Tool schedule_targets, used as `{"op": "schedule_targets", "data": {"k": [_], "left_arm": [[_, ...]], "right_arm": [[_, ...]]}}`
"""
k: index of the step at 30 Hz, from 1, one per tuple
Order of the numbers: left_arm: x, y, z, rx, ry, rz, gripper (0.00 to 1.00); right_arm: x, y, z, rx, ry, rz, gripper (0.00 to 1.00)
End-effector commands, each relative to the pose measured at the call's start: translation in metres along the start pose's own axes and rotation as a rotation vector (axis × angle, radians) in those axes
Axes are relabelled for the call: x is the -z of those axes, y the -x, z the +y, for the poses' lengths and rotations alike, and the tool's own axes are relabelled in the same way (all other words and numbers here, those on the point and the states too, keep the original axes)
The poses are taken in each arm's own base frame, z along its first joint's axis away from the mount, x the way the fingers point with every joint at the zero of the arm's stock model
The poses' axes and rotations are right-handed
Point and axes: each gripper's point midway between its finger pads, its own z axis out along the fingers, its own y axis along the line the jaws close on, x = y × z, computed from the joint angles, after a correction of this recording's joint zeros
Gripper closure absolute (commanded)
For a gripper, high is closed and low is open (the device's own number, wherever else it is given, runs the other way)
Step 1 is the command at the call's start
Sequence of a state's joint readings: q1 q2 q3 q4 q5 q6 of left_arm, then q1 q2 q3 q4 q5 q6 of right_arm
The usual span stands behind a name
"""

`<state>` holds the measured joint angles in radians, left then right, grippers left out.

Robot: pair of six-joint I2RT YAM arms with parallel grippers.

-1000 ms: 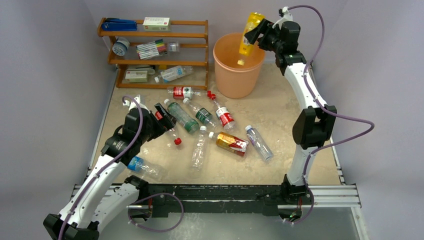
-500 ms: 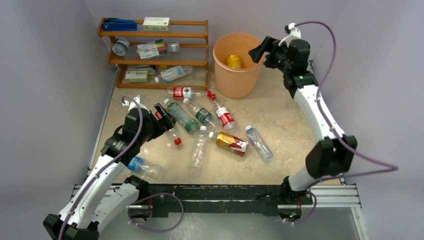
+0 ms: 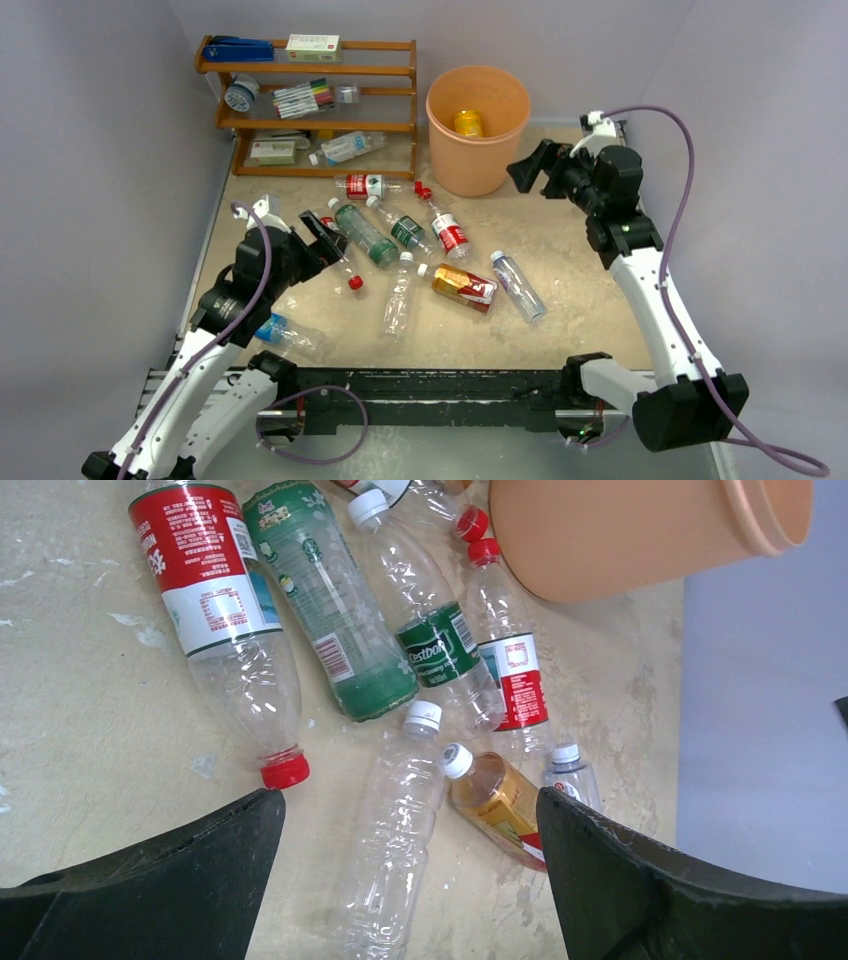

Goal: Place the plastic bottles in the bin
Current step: Pick up the plastic bottle at the center of the board.

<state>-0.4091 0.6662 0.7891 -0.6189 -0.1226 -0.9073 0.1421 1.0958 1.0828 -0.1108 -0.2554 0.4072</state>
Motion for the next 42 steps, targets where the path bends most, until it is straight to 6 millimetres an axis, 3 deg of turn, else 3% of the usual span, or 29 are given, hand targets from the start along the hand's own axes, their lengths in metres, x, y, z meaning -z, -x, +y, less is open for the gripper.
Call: {"op": "schedule_targets", "data": {"k": [1, 12, 16, 25, 36, 42], "left_arm": [[0.001, 0.001, -0.01, 0.027, -0.065, -0.015, 0.03], [-0.005, -0.022, 0.021, 0.073, 0.025, 0.021, 0.03], [-0.004, -0.026, 0.031, 0.109, 0.057, 0.013, 0.03], [-0.005, -0.033, 0.057, 0.152, 0.198, 0.022, 0.03], [-0.017, -0.042, 0.069, 0.137, 0.277, 0.057, 0.03], [-0.025, -0.046, 0.069, 0.131, 0.273, 0.074, 0.03]], "right_arm": [[0.017, -0.031, 0.008, -0.007, 0.068, 0.062, 0.0], [0.038, -0.122, 0.013, -0.124, 0.2, 0.194, 0.0], [0.037, -0.141, 0.003, -0.129, 0.178, 0.225, 0.0], [0.024, -0.164, -0.01, -0.128, 0.153, 0.275, 0.01], [0.007, -0.187, -0.053, -0.11, -0.062, 0.339, 0.07], [-0.003, -0.193, -0.059, -0.116, -0.111, 0.376, 0.1]]}}
